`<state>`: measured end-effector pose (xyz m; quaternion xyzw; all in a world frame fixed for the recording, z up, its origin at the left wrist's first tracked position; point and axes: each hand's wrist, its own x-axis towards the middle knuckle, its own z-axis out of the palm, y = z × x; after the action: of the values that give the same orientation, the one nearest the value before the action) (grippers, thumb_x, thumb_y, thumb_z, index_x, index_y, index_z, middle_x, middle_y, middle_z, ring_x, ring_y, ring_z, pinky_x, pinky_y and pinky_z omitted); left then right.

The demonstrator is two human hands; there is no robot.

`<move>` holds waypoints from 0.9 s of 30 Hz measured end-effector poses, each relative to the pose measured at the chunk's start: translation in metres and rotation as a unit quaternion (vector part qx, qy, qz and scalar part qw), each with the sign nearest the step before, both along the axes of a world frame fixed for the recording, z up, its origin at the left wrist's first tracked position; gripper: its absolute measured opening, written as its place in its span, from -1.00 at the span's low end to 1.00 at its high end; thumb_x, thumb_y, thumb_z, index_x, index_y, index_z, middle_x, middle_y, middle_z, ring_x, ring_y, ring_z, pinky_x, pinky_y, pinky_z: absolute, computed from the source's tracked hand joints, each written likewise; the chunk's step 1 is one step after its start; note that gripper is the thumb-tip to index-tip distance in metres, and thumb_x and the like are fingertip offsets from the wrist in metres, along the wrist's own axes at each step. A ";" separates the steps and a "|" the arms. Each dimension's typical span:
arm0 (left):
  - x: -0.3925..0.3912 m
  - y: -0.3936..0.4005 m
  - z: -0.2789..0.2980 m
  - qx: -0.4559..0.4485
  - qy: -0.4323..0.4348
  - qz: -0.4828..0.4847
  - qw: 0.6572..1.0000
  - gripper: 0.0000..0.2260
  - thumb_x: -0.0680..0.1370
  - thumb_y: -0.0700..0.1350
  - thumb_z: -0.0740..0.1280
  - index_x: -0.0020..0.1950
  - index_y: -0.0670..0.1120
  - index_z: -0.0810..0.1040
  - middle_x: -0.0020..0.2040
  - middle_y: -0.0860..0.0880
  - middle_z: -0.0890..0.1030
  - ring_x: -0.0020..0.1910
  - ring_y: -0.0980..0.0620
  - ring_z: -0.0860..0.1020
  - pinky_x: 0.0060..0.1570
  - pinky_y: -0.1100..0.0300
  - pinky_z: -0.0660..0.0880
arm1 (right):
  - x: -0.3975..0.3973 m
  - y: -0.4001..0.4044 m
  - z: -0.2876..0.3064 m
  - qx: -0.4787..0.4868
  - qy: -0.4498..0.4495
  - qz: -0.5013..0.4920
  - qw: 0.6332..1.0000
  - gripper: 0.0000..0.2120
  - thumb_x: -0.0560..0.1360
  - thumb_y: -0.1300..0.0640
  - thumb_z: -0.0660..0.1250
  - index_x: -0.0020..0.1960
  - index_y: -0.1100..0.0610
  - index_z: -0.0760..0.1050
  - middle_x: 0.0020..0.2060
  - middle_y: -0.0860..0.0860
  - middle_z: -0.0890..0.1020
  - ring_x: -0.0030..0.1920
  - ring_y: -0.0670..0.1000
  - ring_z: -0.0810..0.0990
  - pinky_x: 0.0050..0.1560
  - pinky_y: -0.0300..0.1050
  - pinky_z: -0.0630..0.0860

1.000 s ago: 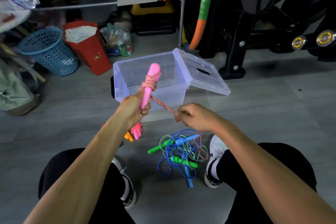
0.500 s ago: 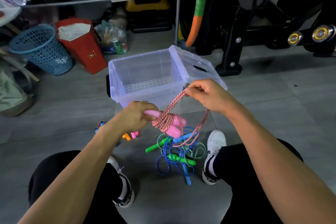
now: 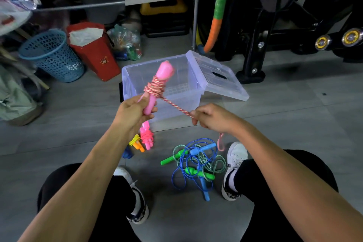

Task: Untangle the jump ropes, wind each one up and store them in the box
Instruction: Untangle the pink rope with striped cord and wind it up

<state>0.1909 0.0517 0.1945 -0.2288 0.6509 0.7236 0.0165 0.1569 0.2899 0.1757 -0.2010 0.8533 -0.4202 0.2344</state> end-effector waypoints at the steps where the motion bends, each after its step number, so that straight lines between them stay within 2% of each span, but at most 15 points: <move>1: -0.002 -0.003 -0.005 -0.040 -0.024 0.035 0.998 -0.85 0.63 -0.11 0.27 -0.01 -0.15 0.58 -0.20 -0.10 0.63 -0.32 0.05 0.60 -0.39 0.28 0.54 | 0.003 -0.002 0.002 0.008 -0.006 0.004 1.000 -0.65 0.64 -0.05 0.17 -0.24 0.02 0.54 -0.52 -0.09 0.38 -0.55 -0.17 0.29 -0.38 -0.21 0.26; 3: -0.005 -0.010 -0.017 -0.207 -0.050 0.037 0.976 -0.84 0.60 -0.11 0.30 -0.03 -0.19 0.59 -0.20 -0.18 0.64 -0.32 -0.05 0.58 -0.37 0.21 0.52 | 0.008 -0.004 0.004 0.024 -0.006 0.015 1.000 -0.65 0.63 -0.07 0.18 -0.22 0.04 0.57 -0.52 -0.11 0.40 -0.54 -0.19 0.31 -0.39 -0.23 0.26; 5: -0.004 -0.016 -0.025 -0.431 -0.028 -0.038 0.901 -0.88 0.55 -0.19 0.31 -0.04 -0.22 0.60 -0.18 -0.19 0.63 -0.24 -0.12 0.53 -0.28 0.16 0.40 | 0.010 -0.004 0.010 0.033 0.012 0.026 0.999 -0.68 0.60 -0.09 0.22 -0.18 0.07 0.60 -0.45 -0.06 0.49 -0.46 -0.18 0.36 -0.34 -0.20 0.31; 6: -0.003 -0.017 -0.027 -0.507 -0.018 -0.088 0.857 -0.90 0.52 -0.24 0.30 -0.04 -0.23 0.59 -0.17 -0.18 0.62 -0.20 -0.14 0.53 -0.25 0.15 0.35 | 0.009 -0.003 0.013 0.022 0.019 0.026 0.999 -0.70 0.59 -0.07 0.25 -0.16 0.08 0.60 -0.42 -0.04 0.53 -0.43 -0.14 0.37 -0.32 -0.18 0.32; 8: 0.000 -0.015 -0.031 -0.567 -0.011 -0.188 0.802 -0.86 0.46 -0.32 0.28 -0.04 -0.19 0.59 -0.12 -0.17 0.63 -0.13 -0.18 0.55 -0.23 0.11 0.40 | 0.005 0.004 0.018 -0.017 0.021 0.005 1.000 -0.75 0.59 0.00 0.26 -0.16 0.09 0.59 -0.50 -0.13 0.47 -0.46 -0.12 0.32 -0.35 -0.18 0.28; 10: 0.004 -0.011 -0.030 -0.529 0.024 -0.283 0.800 -0.80 0.45 -0.35 0.31 -0.05 -0.10 0.62 -0.13 -0.07 0.66 -0.16 -0.05 0.59 -0.17 0.14 0.51 | -0.001 0.011 0.021 -0.051 0.032 -0.027 0.998 -0.76 0.60 0.02 0.26 -0.16 0.09 0.59 -0.55 -0.16 0.36 -0.46 -0.08 0.26 -0.36 -0.16 0.23; 12: 0.008 -0.004 -0.021 -0.446 0.061 -0.360 0.817 -0.79 0.48 -0.34 0.37 0.01 -0.08 0.65 -0.15 0.04 0.66 -0.23 0.26 0.58 -0.16 0.34 0.52 | -0.006 0.016 0.019 -0.059 0.045 -0.053 0.996 -0.75 0.60 0.01 0.25 -0.17 0.08 0.59 -0.55 -0.17 0.33 -0.44 -0.05 0.25 -0.35 -0.12 0.21; 13: 0.010 0.000 -0.014 -0.389 0.060 -0.391 0.832 -0.81 0.50 -0.33 0.38 0.03 -0.09 0.65 -0.14 0.05 0.67 -0.23 0.31 0.57 -0.15 0.40 0.51 | -0.008 0.017 0.017 -0.055 0.050 -0.064 0.995 -0.75 0.61 0.00 0.25 -0.17 0.06 0.58 -0.56 -0.17 0.35 -0.45 -0.06 0.25 -0.35 -0.13 0.22; 15: 0.011 0.003 -0.007 -0.252 0.054 -0.413 0.873 -0.80 0.50 -0.32 0.40 0.07 -0.11 0.64 -0.04 -0.02 0.69 -0.10 0.22 0.61 -0.01 0.32 0.54 | -0.011 0.018 0.013 -0.041 0.053 -0.072 0.995 -0.74 0.60 -0.02 0.24 -0.17 0.07 0.58 -0.53 -0.18 0.42 -0.46 -0.12 0.30 -0.34 -0.15 0.25; 17: 0.010 0.003 -0.004 -0.085 0.056 -0.363 0.926 -0.78 0.48 -0.33 0.39 0.10 -0.14 0.62 0.03 -0.13 0.67 0.00 0.04 0.62 0.10 0.17 0.54 | -0.011 0.018 0.010 -0.051 0.044 -0.055 0.996 -0.72 0.57 0.00 0.26 -0.19 0.17 0.55 -0.42 -0.06 0.47 -0.40 -0.10 0.35 -0.34 -0.13 0.27; 18: 0.010 0.004 -0.003 0.003 0.057 -0.315 0.947 -0.77 0.48 -0.35 0.36 0.10 -0.16 0.62 0.01 -0.15 0.66 -0.02 0.00 0.63 0.08 0.14 0.54 | -0.010 0.016 0.010 -0.061 0.030 -0.054 0.996 -0.72 0.57 0.03 0.26 -0.20 0.20 0.53 -0.39 0.04 0.44 -0.41 -0.08 0.34 -0.39 -0.15 0.27; 20: 0.006 0.006 0.002 0.122 0.057 -0.197 0.971 -0.78 0.49 -0.38 0.25 0.07 -0.18 0.57 -0.15 -0.10 0.67 -0.19 0.04 0.64 -0.09 0.21 0.58 | -0.006 0.011 0.010 -0.067 -0.004 -0.074 0.995 -0.69 0.63 0.03 0.20 -0.21 0.14 0.52 -0.40 0.08 0.38 -0.50 -0.10 0.28 -0.51 -0.24 0.25; 22: 0.003 0.005 0.006 0.163 0.050 -0.099 0.980 -0.80 0.61 -0.32 0.12 0.04 -0.19 0.52 -0.24 -0.04 0.66 -0.31 0.09 0.61 -0.23 0.27 0.58 | -0.004 0.006 0.008 -0.052 -0.012 -0.074 0.996 -0.65 0.65 -0.02 0.15 -0.22 0.09 0.52 -0.42 0.06 0.37 -0.51 -0.09 0.28 -0.49 -0.24 0.27; 24: 0.000 0.001 0.004 0.154 0.021 -0.038 0.987 -0.81 0.66 -0.22 0.13 0.01 -0.18 0.54 -0.23 -0.04 0.66 -0.32 0.10 0.60 -0.28 0.28 0.57 | -0.001 0.001 0.005 -0.025 -0.009 -0.054 0.998 -0.64 0.64 -0.05 0.14 -0.24 0.04 0.53 -0.45 -0.01 0.39 -0.47 -0.07 0.33 -0.39 -0.19 0.32; 27: -0.002 0.000 -0.007 0.012 -0.037 -0.001 0.999 -0.84 0.64 -0.16 0.23 0.00 -0.20 0.56 -0.21 -0.10 0.62 -0.32 0.08 0.58 -0.35 0.29 0.55 | 0.007 -0.004 0.005 0.049 0.011 0.001 0.999 -0.69 0.63 -0.04 0.18 -0.20 0.02 0.55 -0.46 -0.12 0.44 -0.46 -0.14 0.37 -0.35 -0.19 0.31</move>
<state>0.1888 0.0514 0.1875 -0.2550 0.6416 0.7221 0.0440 0.1641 0.2854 0.1812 -0.1953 0.8751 -0.3754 0.2349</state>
